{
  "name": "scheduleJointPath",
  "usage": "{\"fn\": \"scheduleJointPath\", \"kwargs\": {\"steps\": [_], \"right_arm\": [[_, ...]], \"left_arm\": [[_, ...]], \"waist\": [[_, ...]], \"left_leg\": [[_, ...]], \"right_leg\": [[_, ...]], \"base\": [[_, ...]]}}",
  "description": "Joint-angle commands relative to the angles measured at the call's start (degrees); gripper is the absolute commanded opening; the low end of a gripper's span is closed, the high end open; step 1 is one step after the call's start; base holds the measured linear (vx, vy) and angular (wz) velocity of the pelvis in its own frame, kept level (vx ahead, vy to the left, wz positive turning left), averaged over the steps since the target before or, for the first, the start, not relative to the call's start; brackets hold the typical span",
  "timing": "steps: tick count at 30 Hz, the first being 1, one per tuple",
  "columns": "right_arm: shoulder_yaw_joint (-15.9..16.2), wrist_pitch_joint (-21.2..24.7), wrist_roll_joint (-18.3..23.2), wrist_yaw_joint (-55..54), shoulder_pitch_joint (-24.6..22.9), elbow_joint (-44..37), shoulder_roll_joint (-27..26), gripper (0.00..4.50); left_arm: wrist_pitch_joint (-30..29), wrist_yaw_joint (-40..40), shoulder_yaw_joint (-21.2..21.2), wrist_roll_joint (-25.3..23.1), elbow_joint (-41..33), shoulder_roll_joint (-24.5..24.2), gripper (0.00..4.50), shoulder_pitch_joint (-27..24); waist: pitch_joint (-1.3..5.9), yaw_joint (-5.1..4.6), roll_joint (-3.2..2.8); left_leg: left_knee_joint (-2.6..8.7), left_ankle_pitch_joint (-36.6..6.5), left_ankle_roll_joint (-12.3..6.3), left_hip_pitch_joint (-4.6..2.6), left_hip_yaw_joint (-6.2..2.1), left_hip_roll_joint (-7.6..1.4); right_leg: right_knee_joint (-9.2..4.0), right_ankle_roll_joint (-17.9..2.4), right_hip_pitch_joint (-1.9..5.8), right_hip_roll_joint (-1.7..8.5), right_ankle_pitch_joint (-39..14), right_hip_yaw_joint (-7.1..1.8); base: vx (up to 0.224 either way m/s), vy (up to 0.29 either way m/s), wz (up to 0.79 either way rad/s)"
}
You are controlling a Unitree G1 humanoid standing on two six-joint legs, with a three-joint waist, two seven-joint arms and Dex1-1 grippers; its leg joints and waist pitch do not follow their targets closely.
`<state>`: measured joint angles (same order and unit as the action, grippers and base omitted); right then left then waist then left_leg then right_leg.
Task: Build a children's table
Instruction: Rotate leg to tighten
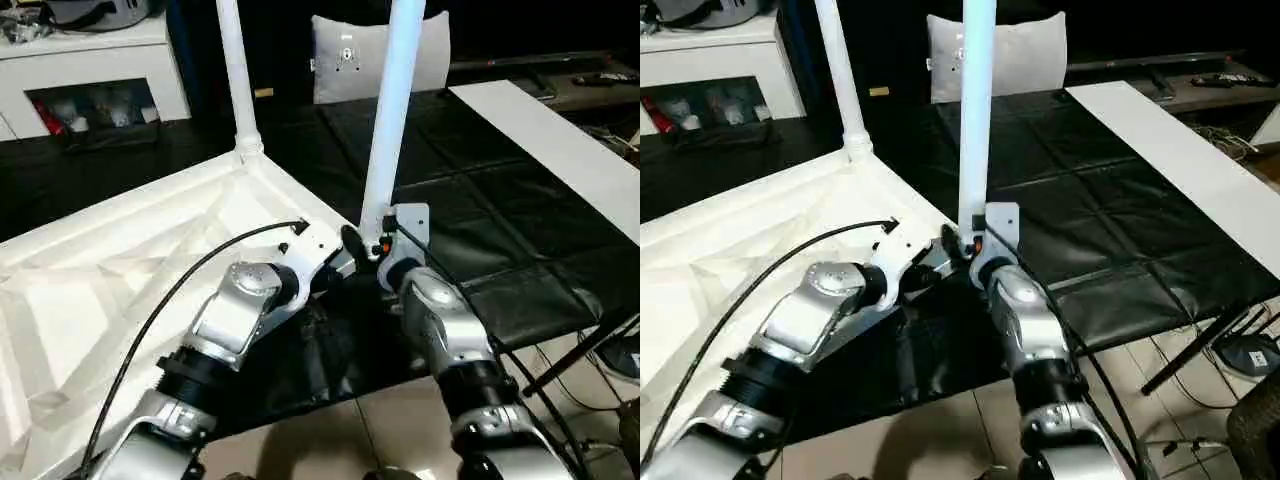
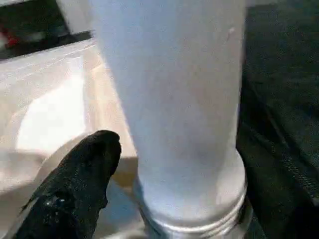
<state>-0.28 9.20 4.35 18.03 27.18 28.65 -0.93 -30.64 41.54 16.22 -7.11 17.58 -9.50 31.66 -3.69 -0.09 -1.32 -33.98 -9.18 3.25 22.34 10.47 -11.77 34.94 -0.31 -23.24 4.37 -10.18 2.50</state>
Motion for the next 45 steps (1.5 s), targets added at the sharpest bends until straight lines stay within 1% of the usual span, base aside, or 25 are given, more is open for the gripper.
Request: {"fn": "scheduleJointPath", "kwargs": {"steps": [1, 4, 5, 6, 7, 8, 12, 14, 15, 18, 19, 21, 22, 23, 24, 26, 27, 28, 32, 33, 34, 35, 38, 42, 45], "right_arm": [[3.05, -0.05, 0.12, 5.07, -1.69, -2.88, 1.05, 4.31], [4.47, -0.99, 1.47, 13.3, -4.52, -7.52, 6.24, 4.41], [5.1, -1.26, 2.1, 17.1, -5.5, -9.01, 8.54, 4.41], [5.23, -0.96, 3.09, 21.54, -6.42, -10.45, 11.34, 4.41], [5.22, -0.92, 3.29, 22.55, -6.6, -10.73, 11.96, 4.41], [5.21, -0.92, 3.37, 23.09, -6.69, -10.88, 12.3, 4.41], [6.28, 0.65, 5.45, 31.83, -7.7, -13.21, 17.93, 4.41], [6.61, 1.55, 6.58, 35.96, -7.9, -14.05, 20.42, 4.41], [6.63, 1.49, 6.7, 36.33, -7.88, -14.07, 20.63, 4.41], [7.13, 0.72, 8.17, 42.22, -7.19, -13.8, 23.44, 4.41], [7.25, 0.61, 8.3, 43.29, -6.97, -13.63, 23.81, 4.24], [7.54, 0.69, 8.64, 44.6, -6.79, -13.61, 24.24, 4.24], [8.48, 1.41, 9.53, 47.53, -6.6, -13.97, 25.17, 4.1], [8.48, 1.41, 9.53, 47.53, -6.6, -13.97, 25.17, 3.94], [9.52, 1.28, 9.62, 49.64, -6.43, -14.16, 26.09, 3.89], [9.98, 0.76, 9.33, 50.24, -6.33, -14.08, 26.44, 3.77], [10.3, 0.73, 9.31, 50.78, -6.21, -13.89, 26.54, 3.55], [10.48, 0.54, 9.45, 51.46, -5.89, -13.43, 26.42, 3.47], [10.37, 0.67, 9.83, 52.17, -5.5, -13.11, 26.18, 3.11], [10.41, 0.59, 9.88, 52.49, -5.46, -13.1, 26.17, 3.11], [10.49, 0.6, 10.0, 52.71, -5.45, -13.1, 26.19, 2.94], [10.49, 0.6, 10.0, 52.71, -5.45, -13.1, 26.19, 2.94], [11.02, 0.44, 10.14, 53.23, -5.77, -13.53, 26.35, 2.65], [11.6, 0.77, 10.19, 54.09, -6.24, -14.16, 26.21, 2.3], [11.74, 1.03, 10.18, 54.34, -6.39, -14.39, 26.06, 2.17]], "left_arm": [[4.33, 2.88, 0.57, 0.52, -1.96, -1.13, 0.0, 1.11], [8.28, 7.93, 1.42, 1.4, -1.11, -4.28, 0.0, 0.46], [10.56, 10.11, 2.0, 1.72, -0.38, -5.58, 0.0, 0.4], [13.91, 14.08, 2.99, 2.38, 0.56, -7.5, 0.0, 0.31], [14.45, 15.01, 3.19, 2.58, 0.74, -7.95, 0.0, 0.29], [14.61, 15.53, 3.29, 2.75, 0.82, -8.22, 0.0, 0.26], [21.18, 22.93, 5.52, 3.05, 2.22, -12.23, 0.0, 0.41], [24.31, 25.63, 6.61, 2.51, 3.51, -13.99, 0.0, 0.66], [24.47, 26.05, 6.65, 2.61, 3.57, -14.13, 0.0, 0.65], [28.5, 31.67, 7.44, 3.77, 5.36, -16.15, 0.0, 0.97], [29.4, 32.69, 7.58, 3.89, 5.82, -16.44, 0.0, 1.08], [29.77, 33.67, 7.67, 4.07, 6.11, -16.7, 0.0, 1.16], [30.49, 35.1, 8.02, 4.07, 6.6, -17.2, 0.0, 1.5], [30.49, 35.1, 8.02, 4.07, 6.6, -17.2, 0.0, 1.5], [32.1, 36.22, 8.58, 3.96, 7.61, -17.69, 0.0, 2.08], [33.03, 36.64, 8.83, 3.77, 8.17, -17.89, 0.0, 2.38], [33.51, 36.89, 8.93, 3.68, 8.61, -17.94, 0.0, 2.57], [34.13, 37.43, 8.82, 3.83, 9.34, -17.74, 0.0, 2.8], [34.97, 37.92, 8.93, 3.9, 9.99, -17.7, 0.0, 2.98], [35.31, 38.06, 9.0, 3.94, 10.19, -17.73, 0.0, 2.99], [35.54, 38.15, 9.01, 3.96, 10.32, -17.74, 0.0, 2.97], [35.54, 38.15, 9.01, 3.96, 10.32, -17.74, 0.0, 2.97], [35.94, 38.36, 9.03, 4.02, 10.51, -17.74, 0.0, 2.96], [37.13, 38.5, 9.06, 4.04, 11.74, -17.52, 0.0, 3.38], [37.24, 38.49, 9.0, 4.05, 11.86, -17.56, 0.0, 3.38]], "waist": [[4.5, 0.34, -0.52], [4.39, 0.75, -0.34], [4.37, 0.93, 0.1], [4.36, 1.25, -0.15], [4.37, 1.5, -0.2], [4.27, 1.57, -0.18], [4.19, 2.24, -0.18], [4.22, 2.57, 0.01], [4.2, 2.67, -0.04], [4.23, 2.8, 0.14], [4.24, 2.89, 0.17], [4.26, 2.87, 0.17], [4.3, 2.9, 0.28], [4.31, 2.94, 0.27], [4.3, 2.96, 0.2], [4.32, 3.02, 0.25], [4.3, 3.06, 0.23], [4.34, 3.12, 0.37], [4.36, 3.2, 0.33], [4.39, 3.24, 0.23], [4.41, 3.22, 0.26], [4.43, 3.23, 0.26], [4.44, 3.26, 0.34], [4.36, 3.25, 0.36], [4.34, 3.29, 0.43]], "left_leg": [[3.82, -15.17, -0.68, -1.2, -0.46, -0.71], [3.88, -15.91, -1.05, -1.28, -0.4, -0.76], [3.82, -15.71, -1.28, -1.24, -0.3, -0.84], [3.84, -15.66, -1.61, -1.25, -0.4, -0.83], [3.8, -16.13, -1.72, -1.42, -0.3, -0.88], [3.89, -16.23, -1.61, -1.35, -0.31, -0.95], [4.01, -17.75, -0.99, -1.84, -0.37, -1.11], [4.11, -17.19, -0.96, -1.64, -0.39, -1.19], [4.11, -16.98, -0.86, -1.62, -0.35, -1.21], [4.03, -17.21, -0.85, -1.55, -0.31, -1.05], [3.98, -17.21, -0.94, -1.54, -0.29, -1.07], [4.0, -16.78, -0.92, -1.5, -0.32, -1.17], [3.95, -16.78, -1.09, -1.56, -0.27, -1.16], [3.91, -16.45, -1.15, -1.54, -0.27, -1.19], [3.9, -16.09, -1.31, -1.51, -0.23, -1.19], [3.88, -16.0, -1.33, -1.54, -0.2, -1.22], [3.86, -16.07, -1.28, -1.56, -0.18, -1.19], [3.83, -15.89, -1.29, -1.55, -0.16, -1.2], [3.81, -15.64, -1.2, -1.55, -0.18, -1.22], [3.81, -15.51, -1.18, -1.57, -0.19, -1.26], [3.84, -15.37, -1.19, -1.56, -0.2, -1.27], [3.83, -15.26, -1.2, -1.56, -0.21, -1.28], [3.76, -14.97, -1.38, -1.53, -0.14, -1.24], [3.79, -15.31, -1.31, -1.53, -0.15, -1.22], [3.81, -15.64, -1.17, -1.58, -0.16, -1.25]], "right_leg": [[-4.48, -11.96, 2.68, 2.42, -10.35, -1.68], [-4.65, -11.9, 2.69, 2.42, -11.18, -1.71], [-4.65, -11.79, 2.72, 2.43, -11.12, -1.8], [-4.61, -11.62, 2.75, 2.48, -11.5, -1.79], [-4.65, -11.45, 2.61, 2.5, -12.08, -1.86], [-4.6, -11.61, 2.53, 2.57, -12.33, -1.91], [-4.84, -11.23, 2.19, 2.57, -15.27, -1.87], [-4.56, -11.25, 2.35, 2.67, -14.34, -1.95], [-4.53, -11.49, 2.32, 2.74, -13.92, -1.96], [-4.55, -11.47, 2.4, 2.83, -15.0, -1.9], [-4.56, -11.33, 2.38, 2.89, -15.54, -1.92], [-4.43, -11.54, 2.4, 2.93, -15.32, -1.89], [-4.5, -11.74, 2.4, 2.89, -15.3, -1.87], [-4.41, -11.87, 2.43, 2.89, -14.96, -1.88], [-4.34, -12.12, 2.43, 2.84, -14.41, -1.86], [-4.31, -12.29, 2.42, 2.84, -14.3, -1.85], [-4.33, -12.28, 2.4, 2.86, -14.61, -1.86], [-4.34, -12.3, 2.4, 2.89, -14.62, -1.88], [-4.24, -12.49, 2.42, 2.9, -14.59, -1.84], [-4.22, -12.58, 2.42, 2.93, -14.4, -1.85], [-4.14, -12.68, 2.45, 2.89, -13.97, -1.82], [-4.11, -12.76, 2.47, 2.88, -13.66, -1.81], [-4.1, -12.92, 2.5, 2.89, -13.38, -1.83], [-4.2, -12.65, 2.47, 2.9, -14.46, -1.81], [-4.29, -12.35, 2.45, 2.94, -15.33, -1.84]], "base": [[0.0, 0.0, 0.0], [0.0, 0.0, 0.0], [0.0, 0.0, 0.0], [0.0, 0.0, 0.0], [0.0, 0.0, 0.0], [0.0, 0.0, 0.0], [0.0, 0.0, 0.0], [0.0, 0.0, 0.0], [0.0, 0.0, 0.0], [0.0, 0.0, 0.0], [0.0, 0.0, 0.0], [0.0, 0.0, 0.0], [0.0, 0.0, 0.0], [0.0, 0.0, 0.0], [0.0, 0.0, 0.0], [0.0, 0.0, 0.0], [0.0, 0.0, 0.0], [0.0, 0.0, 0.0], [0.0, 0.0, 0.0], [0.0, 0.0, 0.0], [0.0, 0.0, 0.0], [0.0, 0.0, 0.0], [0.0, 0.0, 0.0], [0.0, 0.0, 0.0], [0.0, 0.0, 0.0]]}}
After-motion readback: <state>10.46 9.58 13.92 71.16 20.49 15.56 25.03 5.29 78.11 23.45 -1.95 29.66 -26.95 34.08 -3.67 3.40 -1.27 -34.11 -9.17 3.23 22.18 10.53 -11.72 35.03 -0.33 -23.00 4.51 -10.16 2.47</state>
